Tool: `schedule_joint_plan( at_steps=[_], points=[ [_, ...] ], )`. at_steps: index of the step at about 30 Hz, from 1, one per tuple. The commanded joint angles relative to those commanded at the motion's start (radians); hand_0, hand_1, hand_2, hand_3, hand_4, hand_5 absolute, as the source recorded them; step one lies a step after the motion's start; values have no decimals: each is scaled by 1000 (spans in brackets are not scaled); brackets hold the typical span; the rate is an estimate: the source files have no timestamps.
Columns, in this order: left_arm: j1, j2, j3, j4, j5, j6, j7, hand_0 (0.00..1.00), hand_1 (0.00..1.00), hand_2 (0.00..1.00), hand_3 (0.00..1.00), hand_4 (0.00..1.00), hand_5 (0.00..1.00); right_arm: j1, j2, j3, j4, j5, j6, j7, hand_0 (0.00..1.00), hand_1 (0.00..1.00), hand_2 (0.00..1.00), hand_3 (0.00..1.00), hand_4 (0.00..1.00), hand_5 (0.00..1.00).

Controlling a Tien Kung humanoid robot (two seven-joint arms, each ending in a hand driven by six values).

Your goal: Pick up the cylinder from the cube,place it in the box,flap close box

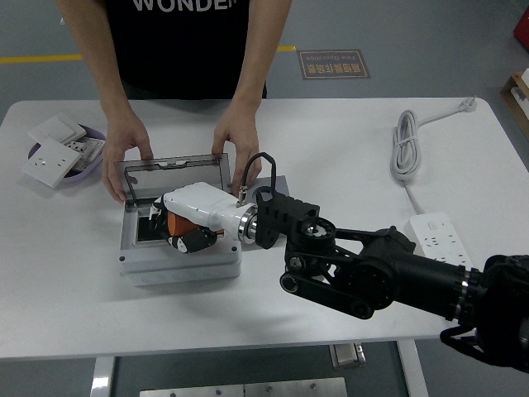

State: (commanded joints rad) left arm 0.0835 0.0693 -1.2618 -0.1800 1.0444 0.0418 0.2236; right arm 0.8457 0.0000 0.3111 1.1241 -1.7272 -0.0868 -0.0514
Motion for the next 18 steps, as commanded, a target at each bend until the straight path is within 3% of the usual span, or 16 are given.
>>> schedule_joint_plan(
  at_steps=[2, 3, 18],
  points=[
    [0, 0, 1, 0, 0, 0, 0, 923, 852, 854, 951, 2, 2, 0, 0, -1, -4, -2, -1, 1, 746, 699, 688, 666, 411, 241],
    [0, 0, 1, 0, 0, 0, 0, 923, 852, 854, 951, 2, 2, 0, 0, -2, -6, -3, -2, 1, 802, 731, 741, 695, 588, 305],
    [-3, -2, 1, 0, 6, -2, 1, 923, 852, 854, 951, 2, 2, -11, 0, -1, -5, 2, -12, 11, 827, 739, 750, 718, 647, 314]
  ],
)
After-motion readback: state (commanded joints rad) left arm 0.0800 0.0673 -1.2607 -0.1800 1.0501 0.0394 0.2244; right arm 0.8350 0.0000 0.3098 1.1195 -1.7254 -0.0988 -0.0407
